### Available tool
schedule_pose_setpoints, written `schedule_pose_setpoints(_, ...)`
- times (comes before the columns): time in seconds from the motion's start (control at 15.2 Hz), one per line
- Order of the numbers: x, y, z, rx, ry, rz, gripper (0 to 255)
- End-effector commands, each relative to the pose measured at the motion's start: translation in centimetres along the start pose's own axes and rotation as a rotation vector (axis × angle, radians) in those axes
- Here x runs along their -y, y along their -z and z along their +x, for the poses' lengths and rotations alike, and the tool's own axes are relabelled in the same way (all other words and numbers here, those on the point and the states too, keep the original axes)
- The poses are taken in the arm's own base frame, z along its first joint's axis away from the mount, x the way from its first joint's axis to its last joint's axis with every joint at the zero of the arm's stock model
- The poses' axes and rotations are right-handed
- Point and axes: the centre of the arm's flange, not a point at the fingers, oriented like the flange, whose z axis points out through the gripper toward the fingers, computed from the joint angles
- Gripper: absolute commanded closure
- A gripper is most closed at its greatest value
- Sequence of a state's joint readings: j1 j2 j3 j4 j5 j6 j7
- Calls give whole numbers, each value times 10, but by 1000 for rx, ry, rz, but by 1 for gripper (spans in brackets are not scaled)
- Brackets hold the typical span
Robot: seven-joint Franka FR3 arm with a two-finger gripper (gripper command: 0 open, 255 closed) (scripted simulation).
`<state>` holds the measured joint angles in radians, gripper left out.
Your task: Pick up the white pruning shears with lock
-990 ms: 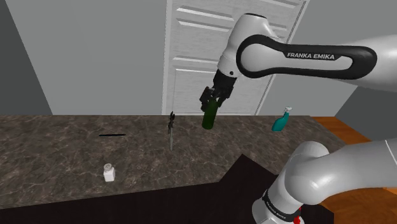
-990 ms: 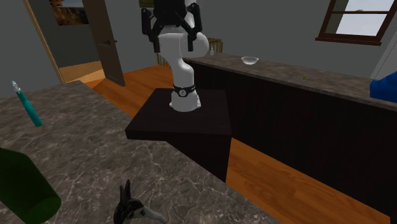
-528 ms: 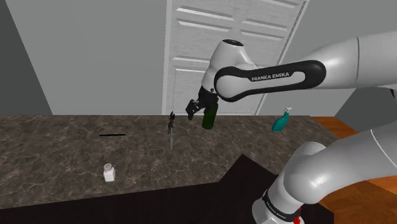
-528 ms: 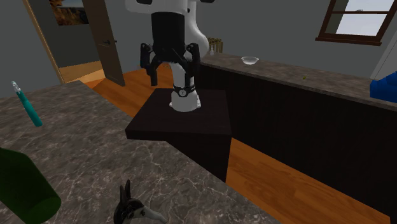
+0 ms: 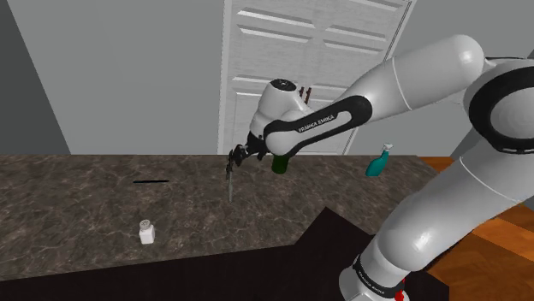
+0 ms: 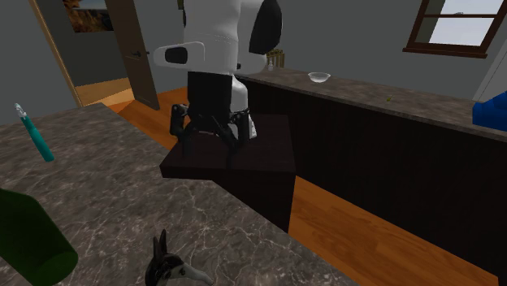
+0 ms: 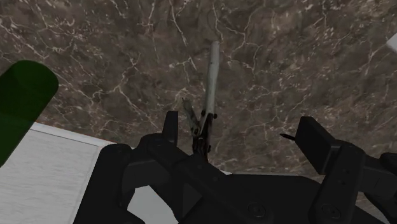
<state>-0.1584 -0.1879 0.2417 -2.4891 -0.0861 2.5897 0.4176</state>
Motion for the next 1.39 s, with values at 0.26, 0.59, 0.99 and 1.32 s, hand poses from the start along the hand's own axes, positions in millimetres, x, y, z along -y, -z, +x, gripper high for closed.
schedule_pose_setpoints(0.26,7,-67,34,-58,-44,-34,0)
schedule_pose_setpoints(0.59,10,-122,64,-104,-80,-64,0)
schedule_pose_setpoints(0.99,10,-158,67,-117,-90,-73,0)
schedule_pose_setpoints(1.32,10,-176,61,-117,-90,-73,0)
